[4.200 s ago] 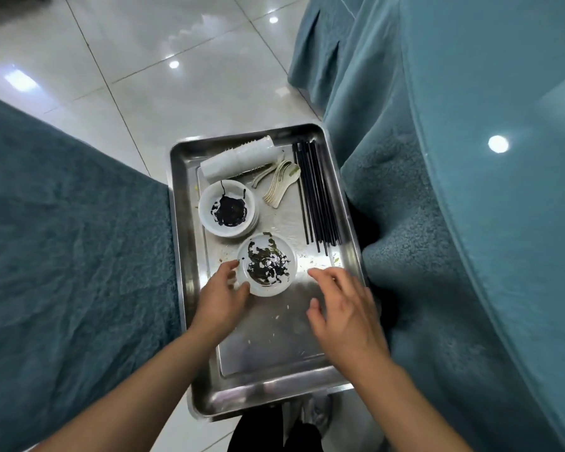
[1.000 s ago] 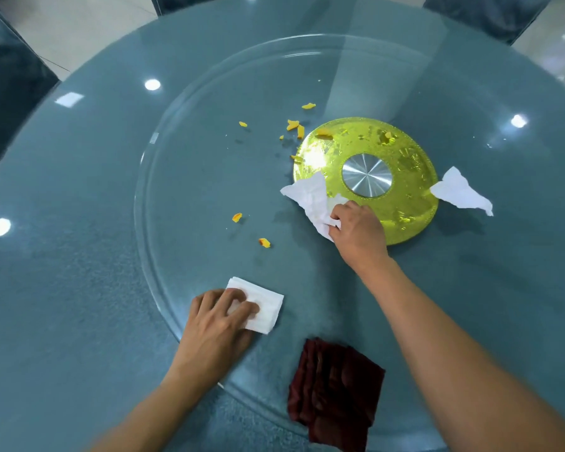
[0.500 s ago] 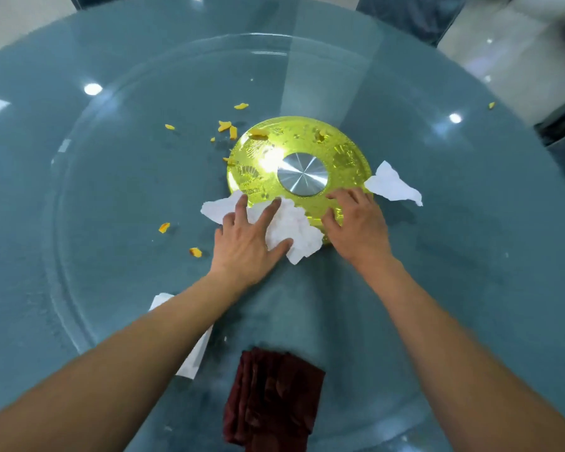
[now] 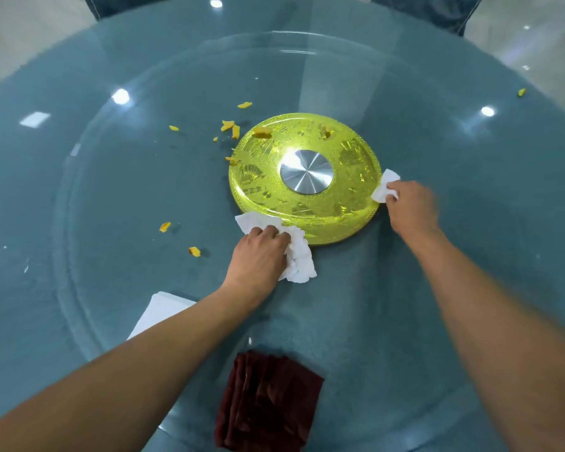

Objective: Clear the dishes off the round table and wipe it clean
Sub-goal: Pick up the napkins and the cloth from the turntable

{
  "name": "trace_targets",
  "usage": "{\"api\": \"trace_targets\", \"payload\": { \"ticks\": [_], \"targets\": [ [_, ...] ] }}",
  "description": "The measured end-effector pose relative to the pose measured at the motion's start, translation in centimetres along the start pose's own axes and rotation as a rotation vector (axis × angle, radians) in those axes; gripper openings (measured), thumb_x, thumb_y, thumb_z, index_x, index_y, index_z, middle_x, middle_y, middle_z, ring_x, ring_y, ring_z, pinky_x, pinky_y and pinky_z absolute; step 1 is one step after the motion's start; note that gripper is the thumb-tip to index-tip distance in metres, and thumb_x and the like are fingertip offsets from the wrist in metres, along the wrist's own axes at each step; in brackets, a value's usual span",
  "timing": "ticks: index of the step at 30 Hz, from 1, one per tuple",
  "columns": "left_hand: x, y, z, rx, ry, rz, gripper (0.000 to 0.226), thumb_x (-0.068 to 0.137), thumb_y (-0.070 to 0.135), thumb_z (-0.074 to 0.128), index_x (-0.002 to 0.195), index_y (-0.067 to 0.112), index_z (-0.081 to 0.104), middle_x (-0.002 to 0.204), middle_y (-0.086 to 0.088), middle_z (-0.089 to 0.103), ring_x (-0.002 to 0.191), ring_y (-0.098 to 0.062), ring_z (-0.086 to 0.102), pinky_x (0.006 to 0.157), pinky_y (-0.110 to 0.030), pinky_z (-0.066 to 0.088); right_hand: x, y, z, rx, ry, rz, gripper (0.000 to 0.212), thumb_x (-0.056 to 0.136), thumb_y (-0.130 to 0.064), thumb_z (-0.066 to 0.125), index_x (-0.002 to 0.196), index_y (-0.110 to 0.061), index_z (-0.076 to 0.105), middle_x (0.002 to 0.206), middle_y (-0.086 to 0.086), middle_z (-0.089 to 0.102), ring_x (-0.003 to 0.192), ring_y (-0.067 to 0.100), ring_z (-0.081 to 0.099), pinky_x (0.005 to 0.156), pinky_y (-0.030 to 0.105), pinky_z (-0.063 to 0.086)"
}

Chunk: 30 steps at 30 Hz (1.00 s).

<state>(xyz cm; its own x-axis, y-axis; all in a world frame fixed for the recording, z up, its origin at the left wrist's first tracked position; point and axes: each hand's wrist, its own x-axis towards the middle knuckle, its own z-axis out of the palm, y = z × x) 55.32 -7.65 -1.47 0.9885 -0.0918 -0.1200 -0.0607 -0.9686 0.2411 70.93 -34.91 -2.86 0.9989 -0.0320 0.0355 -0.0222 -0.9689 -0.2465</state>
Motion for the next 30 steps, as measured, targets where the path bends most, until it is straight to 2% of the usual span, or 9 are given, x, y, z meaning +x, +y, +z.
{"api": "trace_targets", "payload": {
  "ticks": [3,7,11,14,17,24,30],
  "targets": [
    [-2.1,-0.5,0.4,-0.056,-0.007,0.015,0.027,0.091,0.01,0.059,0.117,0.014,0.066,0.111,-0.007,0.065,0.099,-0.033,0.058,0.071,-0.041,0.047,-3.9,-1.4,0.0,0.081,0.006,-0.033,0.026,0.092,-0.004,0.054,0.108,-0.005,0.074,0.102,0.024,0.069,0.094,0.043,0.06,0.078,0.049,0.051],
    [-6.0,-1.9,-0.1,-0.129,0.008,0.025,0.034,0.082,0.003,0.062,0.114,0.015,0.069,0.106,-0.009,0.066,0.093,-0.036,0.061,0.071,-0.049,0.054,-10.7,-3.9,0.3,0.19,0.014,-0.111,0.026,0.089,-0.003,0.059,0.105,-0.013,0.077,0.098,0.013,0.072,0.09,0.035,0.053,0.073,0.043,0.047],
    [-11.5,-3.3,-1.4,-0.147,0.078,-0.004,0.035,0.077,0.0,0.064,0.109,0.014,0.071,0.102,-0.008,0.067,0.084,-0.036,0.062,0.067,-0.045,0.053,-16.2,-7.1,-0.3,0.328,-0.013,-0.194,0.023,0.087,-0.005,0.064,0.103,-0.016,0.076,0.1,0.006,0.071,0.092,0.031,0.055,0.077,0.04,0.047],
    [-16.6,-4.2,-2.7,-0.209,0.14,-0.069,0.035,0.081,0.004,0.065,0.114,0.015,0.07,0.109,-0.007,0.067,0.088,-0.035,0.061,0.07,-0.047,0.053,-19.9,-10.6,-1.3,0.425,-0.011,-0.236,0.02,0.086,-0.006,0.066,0.1,-0.018,0.075,0.1,0.006,0.066,0.094,0.03,0.058,0.081,0.041,0.049],
    [-22.2,-5.1,-3.9,-0.284,0.2,-0.146,0.035,0.085,0.007,0.067,0.119,0.016,0.07,0.112,-0.004,0.066,0.093,-0.033,0.062,0.074,-0.043,0.053,-23.8,-14.5,-2.1,0.507,-0.014,-0.27,0.018,0.086,-0.007,0.067,0.098,-0.018,0.075,0.098,0.004,0.061,0.093,0.028,0.06,0.08,0.04,0.051],
    [-35.6,-9.1,-4.1,-0.36,0.314,-0.33,0.036,0.08,0.009,0.067,0.114,0.02,0.069,0.108,0.001,0.066,0.087,-0.027,0.062,0.064,-0.037,0.054,-34.7,-24.6,-1.3,0.595,-0.128,-0.426,0.017,0.088,-0.008,0.066,0.099,-0.019,0.073,0.099,-0.003,0.062,0.092,0.023,0.06,0.084,0.038,0.05],
    [-48.1,-14.3,-2.8,-0.38,0.35,-0.469,0.038,0.081,0.011,0.069,0.117,0.02,0.065,0.112,0.001,0.064,0.092,-0.024,0.063,0.076,-0.028,0.047,-45.6,-33.5,1.0,0.548,-0.291,-0.588,0.019,0.088,-0.01,0.067,0.101,-0.023,0.073,0.098,-0.004,0.065,0.091,0.02,0.052,0.084,0.036,0.046]
  ]
}}
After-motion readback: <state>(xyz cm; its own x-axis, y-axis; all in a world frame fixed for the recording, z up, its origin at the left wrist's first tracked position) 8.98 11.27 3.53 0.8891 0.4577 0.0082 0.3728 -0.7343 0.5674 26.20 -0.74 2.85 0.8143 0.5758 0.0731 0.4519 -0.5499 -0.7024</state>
